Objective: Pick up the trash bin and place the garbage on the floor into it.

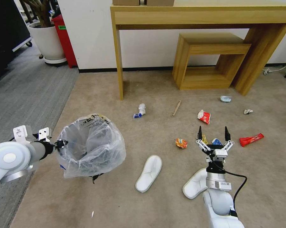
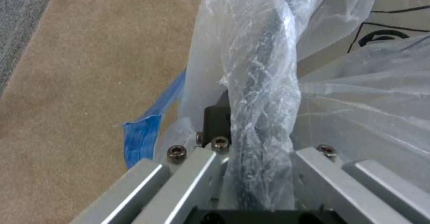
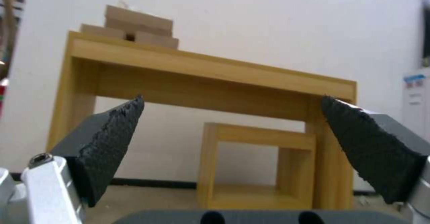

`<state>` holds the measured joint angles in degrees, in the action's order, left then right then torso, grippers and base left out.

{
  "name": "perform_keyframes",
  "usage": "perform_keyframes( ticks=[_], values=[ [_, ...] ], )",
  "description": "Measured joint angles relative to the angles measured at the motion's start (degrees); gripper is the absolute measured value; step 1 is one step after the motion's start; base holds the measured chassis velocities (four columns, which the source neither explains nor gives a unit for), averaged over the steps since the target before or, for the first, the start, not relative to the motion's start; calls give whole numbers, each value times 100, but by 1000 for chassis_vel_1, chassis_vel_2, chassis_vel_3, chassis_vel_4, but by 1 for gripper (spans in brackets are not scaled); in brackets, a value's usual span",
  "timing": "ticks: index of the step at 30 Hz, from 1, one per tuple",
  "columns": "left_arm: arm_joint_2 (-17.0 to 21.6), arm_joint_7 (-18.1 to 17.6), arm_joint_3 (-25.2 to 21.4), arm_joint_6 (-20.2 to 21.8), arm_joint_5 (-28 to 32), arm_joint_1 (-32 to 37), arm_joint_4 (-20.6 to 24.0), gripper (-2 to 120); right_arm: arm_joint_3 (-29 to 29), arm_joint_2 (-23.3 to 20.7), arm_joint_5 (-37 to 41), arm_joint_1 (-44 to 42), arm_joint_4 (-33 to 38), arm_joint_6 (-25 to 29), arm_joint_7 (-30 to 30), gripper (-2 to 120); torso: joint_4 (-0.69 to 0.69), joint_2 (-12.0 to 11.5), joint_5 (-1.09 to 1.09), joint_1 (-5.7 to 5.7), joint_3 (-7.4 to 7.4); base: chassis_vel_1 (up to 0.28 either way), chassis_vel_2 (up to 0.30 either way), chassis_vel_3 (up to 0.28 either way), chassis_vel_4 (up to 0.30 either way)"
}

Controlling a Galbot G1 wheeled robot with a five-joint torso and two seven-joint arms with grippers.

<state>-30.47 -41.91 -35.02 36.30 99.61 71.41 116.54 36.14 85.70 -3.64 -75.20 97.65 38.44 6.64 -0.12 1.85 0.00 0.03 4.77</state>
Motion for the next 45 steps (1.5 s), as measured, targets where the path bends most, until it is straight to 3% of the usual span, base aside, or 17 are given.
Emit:
perform_keyframes(
  ticks=[4, 7, 12, 14, 16, 19, 22, 31, 45],
  values=[
    [-34, 9, 7, -2, -34, 32, 52, 0, -209, -278, 245, -109, 203, -499, 290, 100, -1, 0, 0, 0, 0, 0, 0, 0, 0],
    [-44, 54, 21, -30, -122, 68, 99, 0, -511, -683, 903, -220, 509, -1137, 456, 100, -1, 0, 0, 0, 0, 0, 0, 0, 0],
    [-60, 26, 23, -50, -139, 72, 174, 0, -789, -989, 1626, -273, 734, -1729, 746, 100, -1, 0, 0, 0, 0, 0, 0, 0, 0],
    [-62, -11, -1, -57, -165, 100, 196, 0, -1038, -1171, 2324, -339, 888, -2336, 1288, 100, -1, 0, 0, 0, 0, 0, 0, 0, 0],
    [-62, -20, -14, -59, -178, 114, 198, 0, -1101, -1218, 2476, -359, 912, -2519, 1433, 100, -1, 0, 0, 0, 0, 0, 0, 0, 0],
    [-83, -34, -45, -63, -219, 165, 225, 0, -1449, -1349, 3139, -365, 914, -3352, 2225, 100, -2, 0, 0, 0, 0, 0, 0, 0, 0],
    [-112, -48, -32, -66, -268, 187, 259, 0, -1675, -1345, 3551, -270, 897, -3751, 2618, 100, -1, 0, 1, 0, 0, 0, 0, 0, 0],
    [-135, -148, -43, -83, -328, 289, 359, 0, -2000, -1335, 4508, -14, 1053, -4393, 3342, 100, -1, 0, 0, 0, 0, 0, 0, 0, 0],
    [-148, -155, -18, -100, -350, 232, 368, 0, -2128, -1427, 5638, 487, 1143, -4736, 3737, 100, -2, 0, 0, 0, 0, 0, 0, 0, 0]
  ],
)
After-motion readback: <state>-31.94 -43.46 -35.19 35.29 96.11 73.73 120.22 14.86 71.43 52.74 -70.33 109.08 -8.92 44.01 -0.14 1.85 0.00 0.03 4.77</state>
